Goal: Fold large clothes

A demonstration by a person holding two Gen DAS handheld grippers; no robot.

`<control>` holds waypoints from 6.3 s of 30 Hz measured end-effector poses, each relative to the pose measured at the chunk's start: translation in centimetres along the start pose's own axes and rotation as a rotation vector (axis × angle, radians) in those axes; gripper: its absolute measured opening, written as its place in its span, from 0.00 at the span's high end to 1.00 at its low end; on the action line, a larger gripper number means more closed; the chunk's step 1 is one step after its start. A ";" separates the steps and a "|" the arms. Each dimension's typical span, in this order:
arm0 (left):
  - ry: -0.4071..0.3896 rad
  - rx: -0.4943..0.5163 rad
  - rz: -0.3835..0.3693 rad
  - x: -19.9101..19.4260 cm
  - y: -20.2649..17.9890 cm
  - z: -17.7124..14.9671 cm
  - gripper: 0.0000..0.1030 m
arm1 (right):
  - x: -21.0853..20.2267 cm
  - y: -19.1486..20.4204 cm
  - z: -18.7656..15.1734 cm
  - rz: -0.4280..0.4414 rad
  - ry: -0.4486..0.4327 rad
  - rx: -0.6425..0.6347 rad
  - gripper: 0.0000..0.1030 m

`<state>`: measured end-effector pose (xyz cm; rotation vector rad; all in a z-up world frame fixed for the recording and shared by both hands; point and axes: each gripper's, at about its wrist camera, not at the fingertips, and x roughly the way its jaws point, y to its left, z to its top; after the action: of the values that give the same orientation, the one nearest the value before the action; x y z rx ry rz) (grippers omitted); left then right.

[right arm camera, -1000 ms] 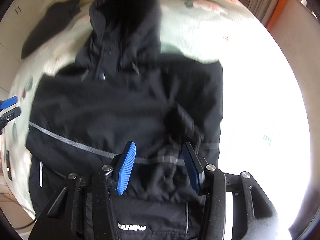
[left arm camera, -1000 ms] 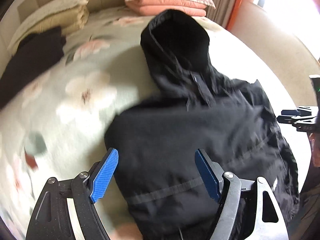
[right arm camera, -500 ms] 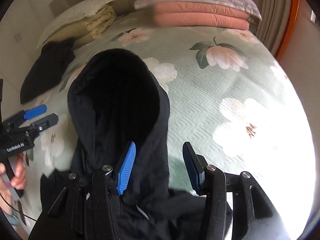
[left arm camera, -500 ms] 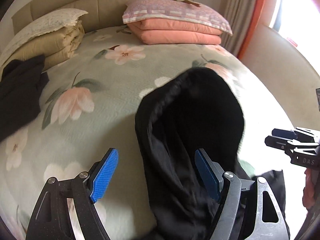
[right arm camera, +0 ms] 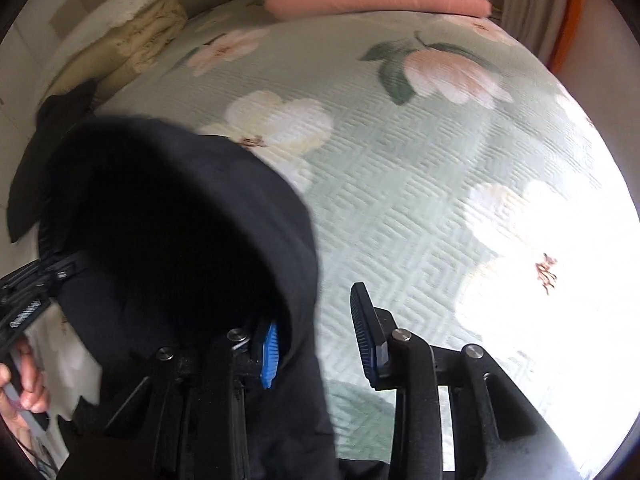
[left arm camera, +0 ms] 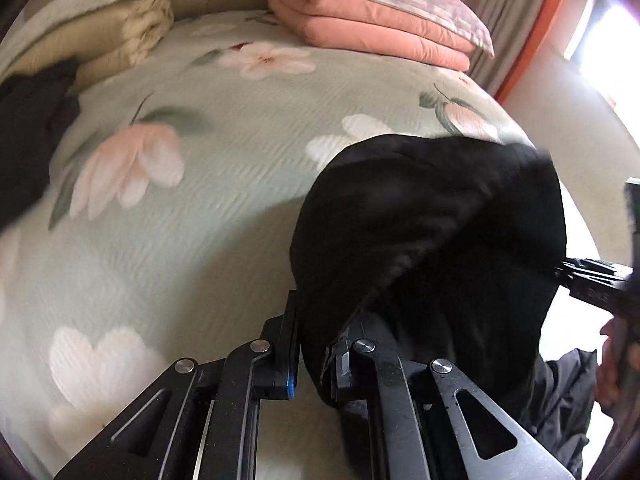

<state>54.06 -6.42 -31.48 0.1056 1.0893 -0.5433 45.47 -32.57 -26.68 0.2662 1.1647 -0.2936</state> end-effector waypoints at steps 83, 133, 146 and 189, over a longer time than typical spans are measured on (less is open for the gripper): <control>0.260 -0.056 -0.223 4.8 5.2 3.4 0.28 | 7.2 8.1 7.7 0.196 0.134 -0.381 0.22; 0.099 0.553 -0.072 -21.5 -16.9 -30.5 0.86 | -25.9 4.4 -24.2 0.120 -0.075 -0.380 0.69; -0.084 0.436 -0.127 -28.9 -15.7 -19.8 0.77 | -19.9 8.5 -15.8 0.183 -0.003 -0.325 0.46; 0.152 0.026 -0.203 -13.5 -11.1 -32.6 0.50 | -9.4 11.1 -29.6 0.105 0.029 -0.399 0.35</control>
<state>17.66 0.07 -33.18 0.0597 1.2497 -0.7408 20.70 -10.91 -28.39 -0.0191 1.2063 0.0381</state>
